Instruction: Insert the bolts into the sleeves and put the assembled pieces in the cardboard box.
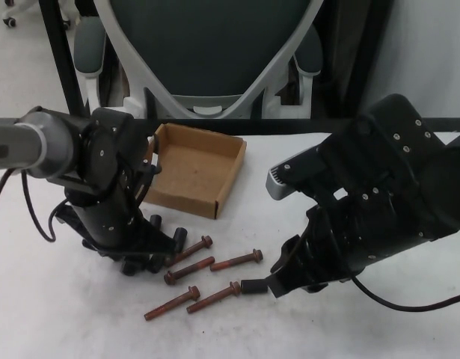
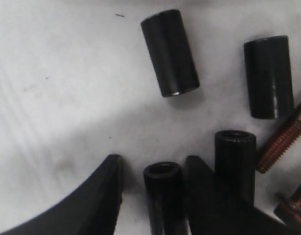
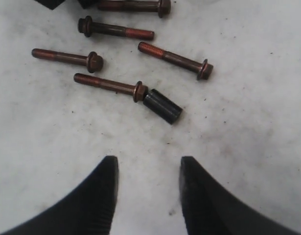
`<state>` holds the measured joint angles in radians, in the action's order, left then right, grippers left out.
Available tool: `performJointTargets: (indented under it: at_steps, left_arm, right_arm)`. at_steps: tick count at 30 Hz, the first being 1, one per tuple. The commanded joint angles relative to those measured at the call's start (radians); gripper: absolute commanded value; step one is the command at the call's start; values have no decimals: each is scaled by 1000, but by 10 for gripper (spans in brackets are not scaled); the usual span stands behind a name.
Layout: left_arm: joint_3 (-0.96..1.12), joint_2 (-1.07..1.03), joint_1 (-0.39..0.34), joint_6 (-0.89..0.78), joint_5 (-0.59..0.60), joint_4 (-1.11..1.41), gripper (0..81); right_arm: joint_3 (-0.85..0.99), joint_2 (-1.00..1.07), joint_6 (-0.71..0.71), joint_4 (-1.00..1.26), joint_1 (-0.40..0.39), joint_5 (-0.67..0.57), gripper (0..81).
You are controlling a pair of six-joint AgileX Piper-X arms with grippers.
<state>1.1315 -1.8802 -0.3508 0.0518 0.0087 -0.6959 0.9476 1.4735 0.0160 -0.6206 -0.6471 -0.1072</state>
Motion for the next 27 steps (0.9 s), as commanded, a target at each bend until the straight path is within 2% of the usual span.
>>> performJointTargets:
  at_steps: [1, 3, 4, 5, 9, 15, 19, 23, 27]
  left_arm:
    - [-16, -57, 2, 13, 5, 18, 199]
    - [-16, -55, 2, 39, 39, 18, 55]
    - [-18, -52, 2, 47, 53, 21, 11]
    - [-20, -46, 2, 48, 64, 26, 4]
    - [-62, 8, 2, 48, 68, 99, 4]
    - [-217, 186, 2, 29, 68, 316, 4]
    - [-337, 317, 2, -39, 110, 448, 4]
    - [-485, 461, -1, -137, 161, 665, 4]
    - [-641, 599, -1, -225, 176, 901, 4]
  right_arm:
    - [12, 8, 0, 13, -1, 20, 398]
    - [14, 20, -10, 11, -1, 20, 398]
    - [17, 29, -27, 7, -1, 20, 398]
    - [23, 41, -36, -2, -1, 20, 398]
    - [63, 105, -40, -68, -1, 20, 398]
    - [148, 201, 25, -155, -1, 20, 398]
    - [210, 253, 63, -192, -1, 2, 398]
    - [255, 285, 106, -199, -1, -99, 398]
    - [292, 305, 149, -198, -1, -123, 398]
